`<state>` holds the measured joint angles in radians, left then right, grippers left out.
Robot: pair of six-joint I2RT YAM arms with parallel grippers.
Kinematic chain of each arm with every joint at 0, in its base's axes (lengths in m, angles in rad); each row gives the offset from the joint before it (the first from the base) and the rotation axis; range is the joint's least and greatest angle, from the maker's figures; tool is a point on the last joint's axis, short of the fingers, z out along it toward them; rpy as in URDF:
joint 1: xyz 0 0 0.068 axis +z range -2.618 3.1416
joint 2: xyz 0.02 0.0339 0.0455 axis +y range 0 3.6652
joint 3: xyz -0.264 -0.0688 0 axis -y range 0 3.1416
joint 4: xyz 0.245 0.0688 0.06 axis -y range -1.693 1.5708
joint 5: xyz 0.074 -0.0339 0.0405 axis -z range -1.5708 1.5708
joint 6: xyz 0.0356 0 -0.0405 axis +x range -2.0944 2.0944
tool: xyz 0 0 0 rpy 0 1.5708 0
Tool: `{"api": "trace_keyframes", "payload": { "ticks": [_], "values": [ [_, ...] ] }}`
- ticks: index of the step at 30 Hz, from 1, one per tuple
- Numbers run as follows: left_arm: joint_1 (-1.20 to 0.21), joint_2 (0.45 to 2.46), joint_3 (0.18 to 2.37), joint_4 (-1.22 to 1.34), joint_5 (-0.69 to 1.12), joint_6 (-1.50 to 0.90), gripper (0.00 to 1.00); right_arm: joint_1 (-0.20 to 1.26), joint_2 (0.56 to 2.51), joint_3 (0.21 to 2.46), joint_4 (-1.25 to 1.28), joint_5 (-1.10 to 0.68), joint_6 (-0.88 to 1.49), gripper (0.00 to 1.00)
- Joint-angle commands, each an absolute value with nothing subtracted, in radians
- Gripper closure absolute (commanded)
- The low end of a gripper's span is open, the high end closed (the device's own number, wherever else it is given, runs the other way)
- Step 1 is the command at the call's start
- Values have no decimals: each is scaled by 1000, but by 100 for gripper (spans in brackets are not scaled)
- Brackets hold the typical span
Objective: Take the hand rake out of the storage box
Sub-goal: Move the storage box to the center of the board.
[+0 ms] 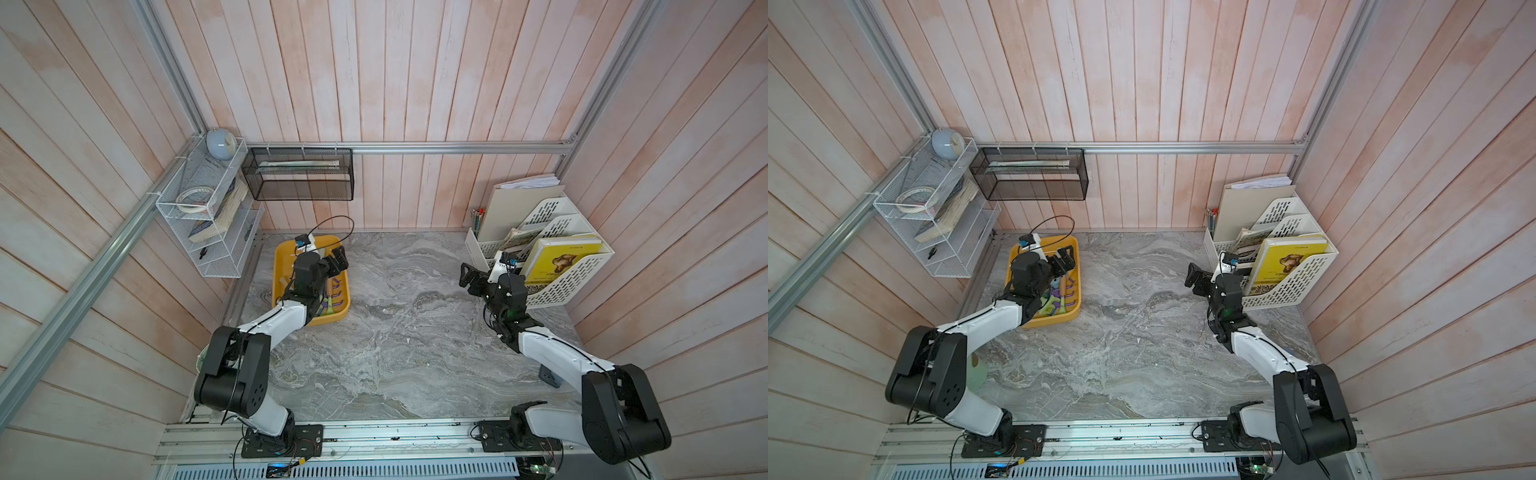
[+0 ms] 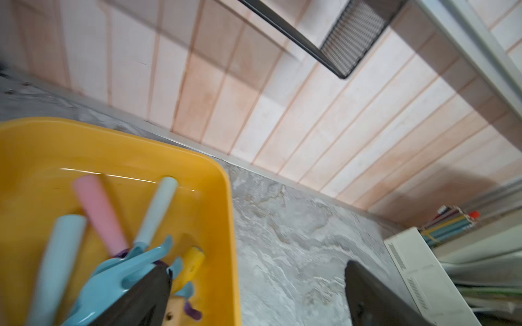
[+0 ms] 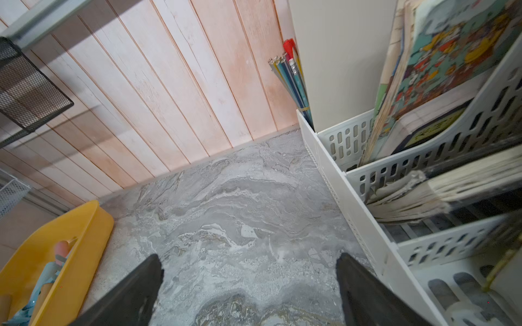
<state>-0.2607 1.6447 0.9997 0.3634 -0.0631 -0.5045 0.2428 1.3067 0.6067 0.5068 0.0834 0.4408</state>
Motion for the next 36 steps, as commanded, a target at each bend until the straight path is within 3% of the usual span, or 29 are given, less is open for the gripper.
{"api": "trace_keyframes", "payload": {
  "ticks": [1,4,12,16,20,24,36],
  "values": [
    [-287,1797,1191,80,-139,-442,0,245,1333,628,418,67,416,2],
    [-293,1941,1368,-82,-219,-435,0,245,1339,629,422,28,407,2],
    [-295,2064,1450,-119,-228,-416,13,246,1394,656,421,-41,393,2],
    [-295,2108,1458,-89,-167,-422,23,247,1420,666,416,-48,399,2],
    [-303,2121,1471,-83,-120,-440,47,247,1424,671,413,-57,399,2],
    [-331,2110,1469,-67,-93,-461,56,247,1429,672,414,-66,402,2],
    [-465,2155,1534,22,41,-681,58,257,1477,693,416,-163,425,2]
  ]
}}
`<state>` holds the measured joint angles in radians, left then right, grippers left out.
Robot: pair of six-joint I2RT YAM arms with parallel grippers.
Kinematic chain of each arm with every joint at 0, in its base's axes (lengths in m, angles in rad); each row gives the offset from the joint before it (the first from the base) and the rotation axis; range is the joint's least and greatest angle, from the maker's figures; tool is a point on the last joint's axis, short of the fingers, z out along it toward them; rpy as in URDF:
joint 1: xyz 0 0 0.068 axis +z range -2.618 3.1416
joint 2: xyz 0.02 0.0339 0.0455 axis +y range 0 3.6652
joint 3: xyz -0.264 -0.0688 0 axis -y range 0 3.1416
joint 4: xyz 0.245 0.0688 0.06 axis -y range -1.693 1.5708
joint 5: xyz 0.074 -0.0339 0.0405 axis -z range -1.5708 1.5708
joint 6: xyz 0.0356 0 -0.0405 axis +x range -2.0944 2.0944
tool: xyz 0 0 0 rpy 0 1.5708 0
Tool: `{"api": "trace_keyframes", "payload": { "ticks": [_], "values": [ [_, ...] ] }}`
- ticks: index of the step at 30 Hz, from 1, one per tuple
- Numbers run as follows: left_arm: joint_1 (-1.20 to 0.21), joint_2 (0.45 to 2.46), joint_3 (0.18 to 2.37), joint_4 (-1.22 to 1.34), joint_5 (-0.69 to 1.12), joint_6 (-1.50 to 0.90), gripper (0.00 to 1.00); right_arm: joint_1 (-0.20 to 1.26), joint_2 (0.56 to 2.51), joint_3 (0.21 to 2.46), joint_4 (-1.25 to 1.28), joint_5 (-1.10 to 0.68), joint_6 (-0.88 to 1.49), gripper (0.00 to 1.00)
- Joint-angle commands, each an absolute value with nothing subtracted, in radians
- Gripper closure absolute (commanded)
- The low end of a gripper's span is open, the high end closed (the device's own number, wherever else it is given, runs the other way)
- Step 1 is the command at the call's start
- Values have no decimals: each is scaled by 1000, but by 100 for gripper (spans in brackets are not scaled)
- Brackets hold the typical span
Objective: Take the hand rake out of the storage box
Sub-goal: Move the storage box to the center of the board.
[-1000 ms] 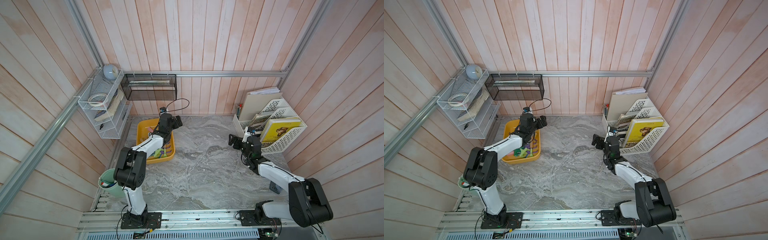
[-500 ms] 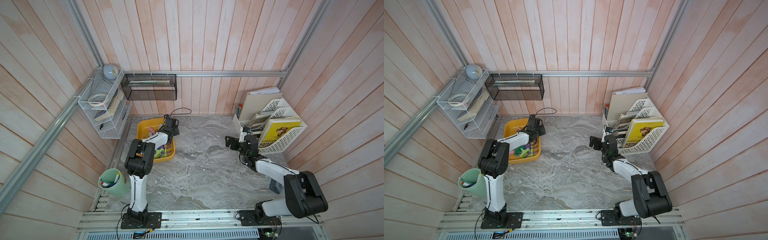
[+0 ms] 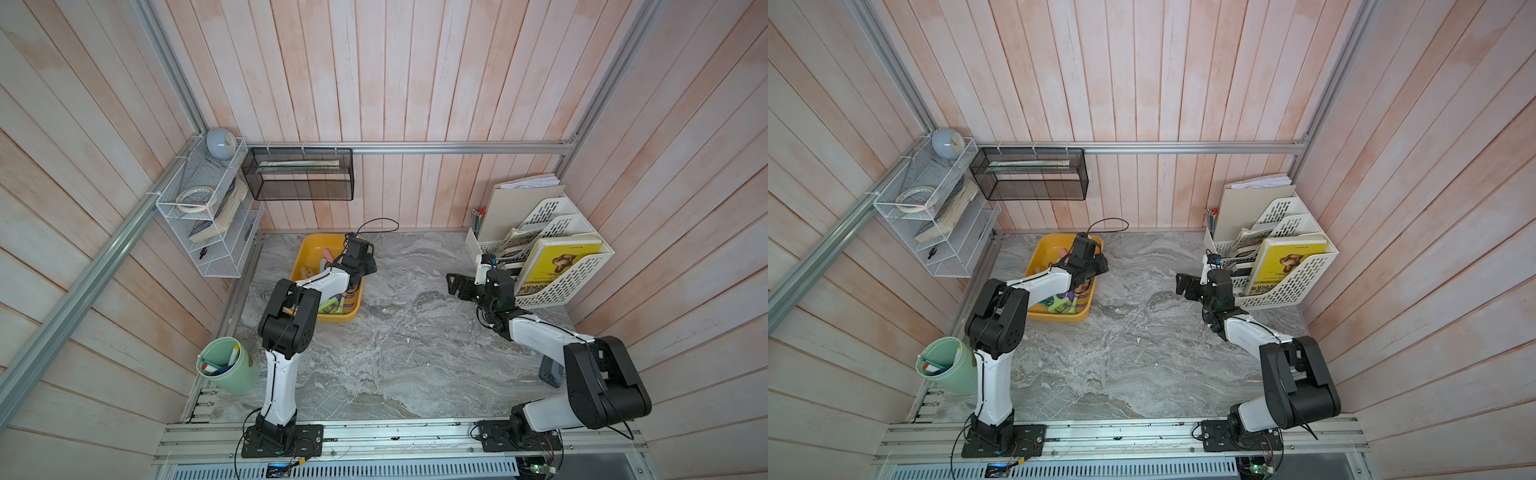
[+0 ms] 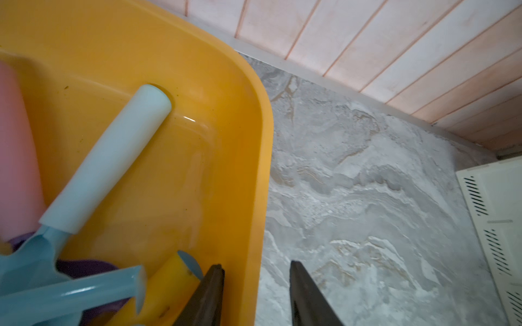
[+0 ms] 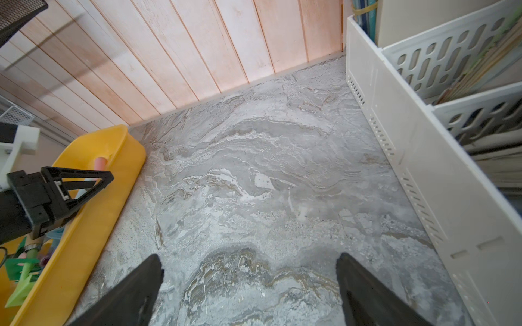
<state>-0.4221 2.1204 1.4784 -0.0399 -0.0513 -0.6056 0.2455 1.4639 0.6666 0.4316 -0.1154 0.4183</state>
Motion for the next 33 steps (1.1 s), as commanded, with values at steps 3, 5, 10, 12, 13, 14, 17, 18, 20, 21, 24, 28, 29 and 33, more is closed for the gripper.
{"api": "trace_keyframes", "payload": {
  "ticks": [3,5,10,12,13,14,17,18,20,21,24,28,29,33],
  "values": [
    [-505,2176,1589,33,91,-701,55,270,1488,698,413,-171,423,2],
    [-518,2178,1606,54,145,-703,47,283,1499,705,416,-188,429,2],
    [-497,2069,1541,76,179,-641,16,332,1551,729,448,-229,490,2],
    [-458,1983,1465,99,169,-641,0,369,1593,758,458,-215,540,2],
    [-432,1933,1413,127,171,-640,0,410,1624,796,429,-169,566,2],
    [-403,1880,1355,160,178,-636,0,454,1666,846,393,-139,568,2],
    [-336,1739,1215,205,151,-593,0,550,1788,1002,286,-69,581,6],
    [-324,1703,1183,204,131,-566,0,564,1817,1032,277,-73,588,8],
    [-304,1639,1120,187,57,-496,0,583,1867,1086,260,-73,612,16],
    [-299,1619,1098,181,18,-465,0,590,1889,1109,244,-71,616,17],
    [-268,1592,1059,152,-80,-411,0,610,1958,1207,135,-77,601,24],
    [-205,1601,1044,146,-40,-420,0,629,2001,1264,73,-71,593,34],
    [-197,1602,1034,161,-31,-423,0,631,2014,1282,54,-66,594,37],
    [-185,1593,1022,169,-37,-415,0,631,2066,1362,4,-115,567,44]
  ]
}}
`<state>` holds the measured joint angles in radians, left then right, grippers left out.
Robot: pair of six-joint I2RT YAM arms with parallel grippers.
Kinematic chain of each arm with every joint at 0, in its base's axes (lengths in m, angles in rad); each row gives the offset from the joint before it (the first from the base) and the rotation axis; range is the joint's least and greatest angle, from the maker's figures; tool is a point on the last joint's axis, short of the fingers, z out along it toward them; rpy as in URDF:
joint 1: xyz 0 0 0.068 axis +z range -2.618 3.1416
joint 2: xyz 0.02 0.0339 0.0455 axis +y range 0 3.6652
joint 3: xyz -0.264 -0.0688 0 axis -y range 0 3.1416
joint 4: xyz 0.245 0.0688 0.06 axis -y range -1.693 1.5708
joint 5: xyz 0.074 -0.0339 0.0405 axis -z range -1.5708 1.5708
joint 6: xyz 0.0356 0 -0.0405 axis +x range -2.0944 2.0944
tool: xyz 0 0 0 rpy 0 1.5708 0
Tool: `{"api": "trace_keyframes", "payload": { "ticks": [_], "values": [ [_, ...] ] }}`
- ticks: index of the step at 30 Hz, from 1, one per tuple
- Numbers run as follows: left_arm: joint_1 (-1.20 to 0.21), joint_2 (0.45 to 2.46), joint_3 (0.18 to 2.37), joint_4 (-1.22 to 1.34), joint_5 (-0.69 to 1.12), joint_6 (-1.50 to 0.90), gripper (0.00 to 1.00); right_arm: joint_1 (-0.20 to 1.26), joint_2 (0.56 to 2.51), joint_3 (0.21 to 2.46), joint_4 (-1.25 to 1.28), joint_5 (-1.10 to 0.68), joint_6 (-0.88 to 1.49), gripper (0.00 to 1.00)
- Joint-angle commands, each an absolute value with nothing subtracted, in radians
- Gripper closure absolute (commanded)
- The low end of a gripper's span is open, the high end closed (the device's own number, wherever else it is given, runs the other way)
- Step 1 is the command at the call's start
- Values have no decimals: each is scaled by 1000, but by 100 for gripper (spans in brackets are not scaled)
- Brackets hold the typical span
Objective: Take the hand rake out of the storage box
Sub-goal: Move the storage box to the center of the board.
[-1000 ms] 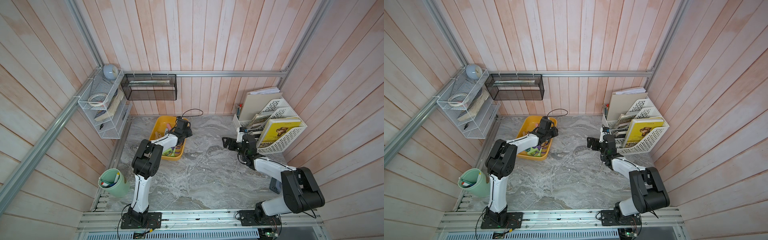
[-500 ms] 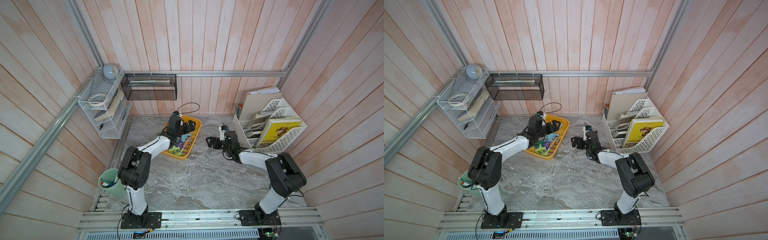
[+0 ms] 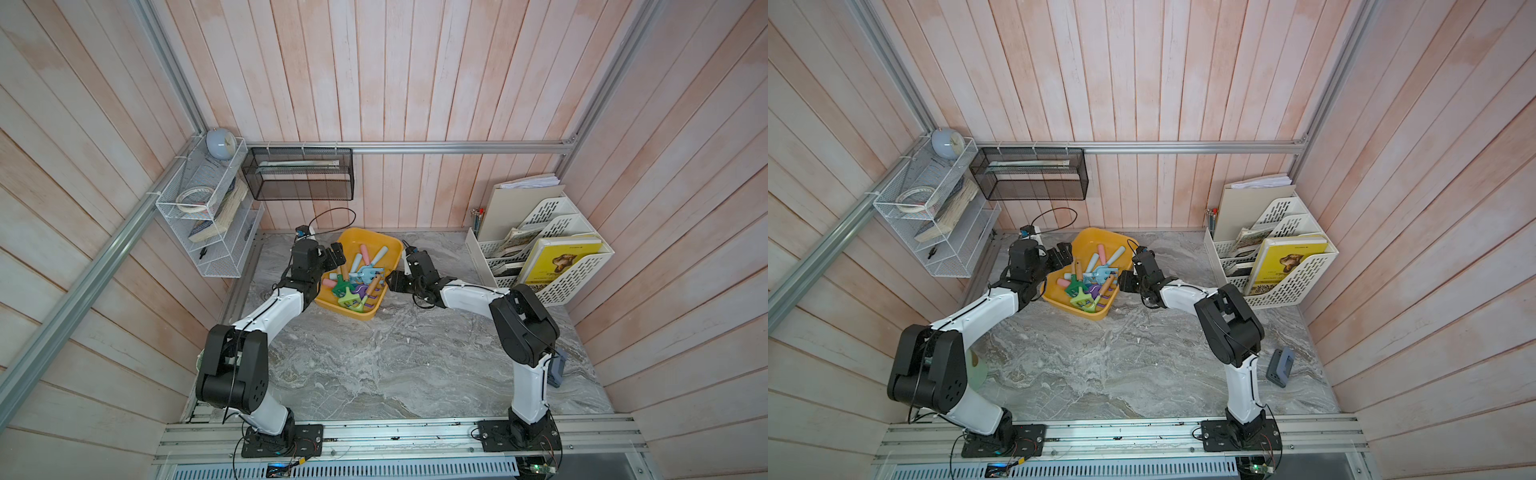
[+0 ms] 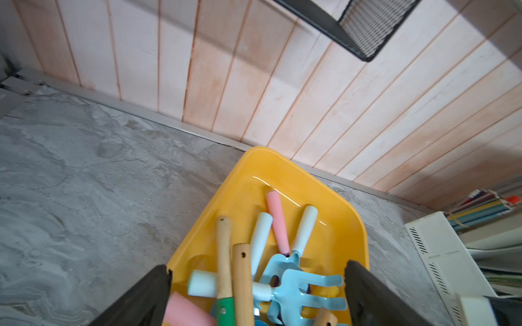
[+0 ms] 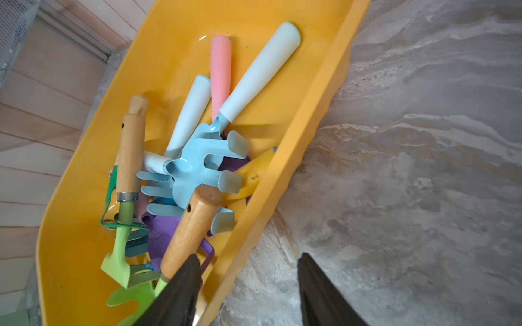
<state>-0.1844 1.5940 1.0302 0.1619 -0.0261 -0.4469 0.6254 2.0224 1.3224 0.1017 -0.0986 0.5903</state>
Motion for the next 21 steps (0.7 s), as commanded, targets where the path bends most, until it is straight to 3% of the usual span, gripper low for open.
{"api": "trace_keyframes", "payload": {
  "ticks": [1,9,21],
  "values": [
    [-186,1587,1012,176,-48,-412,0,633,2075,1376,-4,-118,560,45],
    [-170,1594,995,193,-56,-405,0,621,2140,1489,-186,-26,510,69],
    [-170,1638,1016,186,-22,-415,0,517,2122,1503,-293,-20,429,86]
  ]
}}
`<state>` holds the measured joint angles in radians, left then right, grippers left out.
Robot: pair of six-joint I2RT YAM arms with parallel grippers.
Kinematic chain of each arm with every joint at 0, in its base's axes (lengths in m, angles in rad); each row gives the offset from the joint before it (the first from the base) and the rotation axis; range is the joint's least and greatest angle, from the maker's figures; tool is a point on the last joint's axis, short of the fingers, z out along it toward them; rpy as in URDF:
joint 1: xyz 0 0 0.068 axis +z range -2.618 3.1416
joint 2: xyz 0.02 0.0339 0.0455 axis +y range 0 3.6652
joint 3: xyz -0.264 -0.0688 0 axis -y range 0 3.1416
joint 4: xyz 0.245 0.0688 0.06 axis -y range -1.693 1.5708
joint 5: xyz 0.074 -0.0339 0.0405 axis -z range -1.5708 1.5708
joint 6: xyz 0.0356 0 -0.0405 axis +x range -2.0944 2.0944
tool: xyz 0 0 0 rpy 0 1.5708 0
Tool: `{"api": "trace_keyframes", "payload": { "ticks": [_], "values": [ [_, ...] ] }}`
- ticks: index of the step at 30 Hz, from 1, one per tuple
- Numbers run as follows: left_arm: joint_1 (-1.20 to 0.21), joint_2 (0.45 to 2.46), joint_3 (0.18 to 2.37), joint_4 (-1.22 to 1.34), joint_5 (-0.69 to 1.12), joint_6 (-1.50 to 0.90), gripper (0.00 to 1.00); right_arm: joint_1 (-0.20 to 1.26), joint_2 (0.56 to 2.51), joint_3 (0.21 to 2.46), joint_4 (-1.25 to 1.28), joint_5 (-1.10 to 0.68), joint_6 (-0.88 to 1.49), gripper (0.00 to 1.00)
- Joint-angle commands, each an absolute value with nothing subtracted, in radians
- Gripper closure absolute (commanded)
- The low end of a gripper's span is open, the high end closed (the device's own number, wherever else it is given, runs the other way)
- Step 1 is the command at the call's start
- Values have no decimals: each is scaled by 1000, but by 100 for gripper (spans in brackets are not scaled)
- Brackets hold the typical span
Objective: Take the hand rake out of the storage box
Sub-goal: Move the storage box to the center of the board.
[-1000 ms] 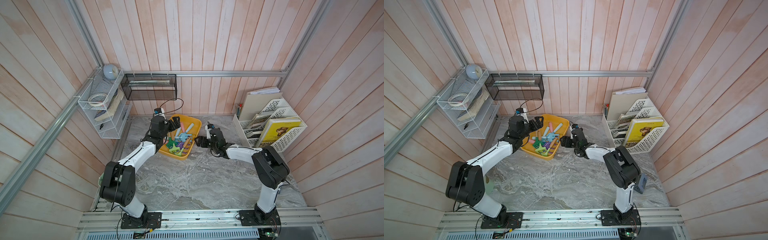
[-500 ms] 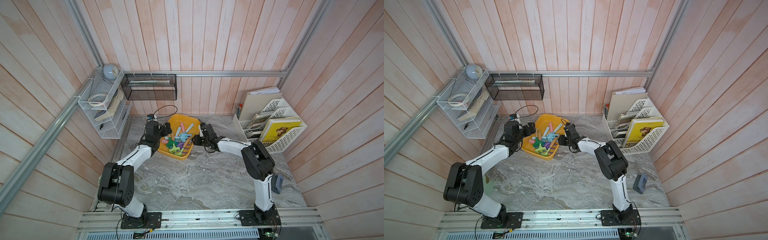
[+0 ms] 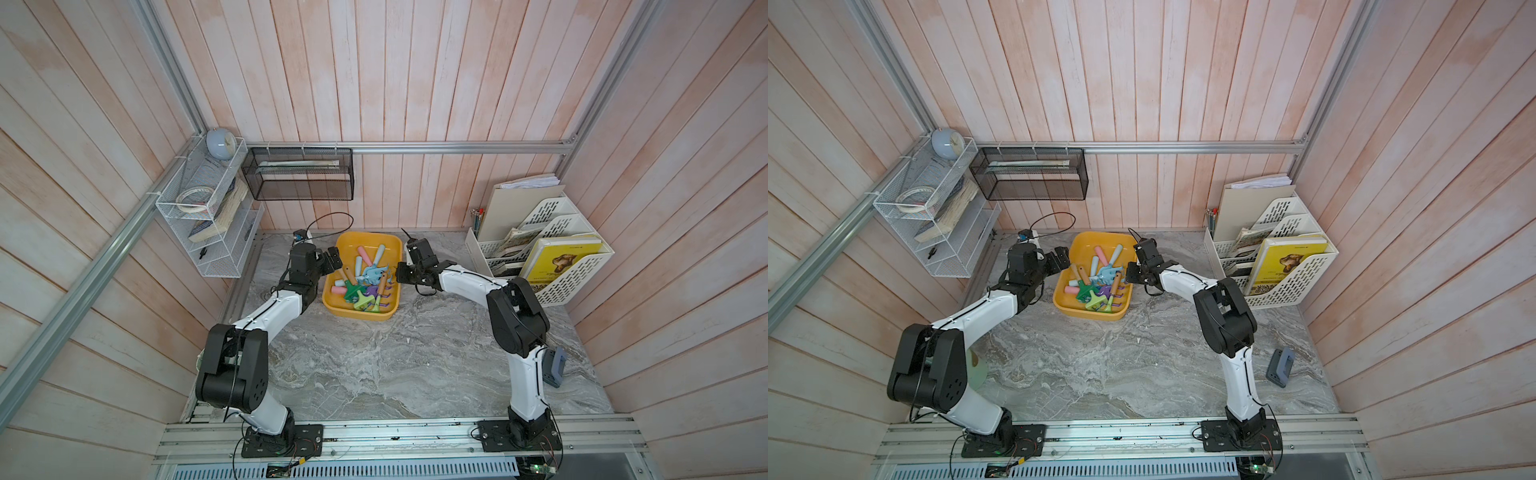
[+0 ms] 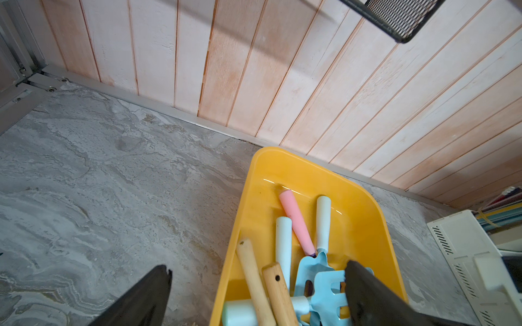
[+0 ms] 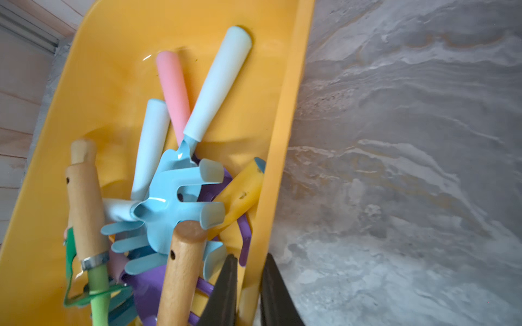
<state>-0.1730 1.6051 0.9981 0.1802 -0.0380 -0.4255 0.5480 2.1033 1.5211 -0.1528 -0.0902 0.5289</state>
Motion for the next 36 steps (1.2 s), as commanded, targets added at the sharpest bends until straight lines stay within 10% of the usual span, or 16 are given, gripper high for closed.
{"api": "trace_keyframes", "payload": {
  "ticks": [1,25,36],
  "values": [
    [-169,1645,1022,182,-10,-417,0,504,2116,1493,-296,-19,417,87],
    [-375,1768,1203,133,215,-437,0,191,1960,1341,-373,140,226,97],
    [-554,1909,1401,-17,151,-405,12,184,1888,1324,-338,117,208,43]
  ]
}}
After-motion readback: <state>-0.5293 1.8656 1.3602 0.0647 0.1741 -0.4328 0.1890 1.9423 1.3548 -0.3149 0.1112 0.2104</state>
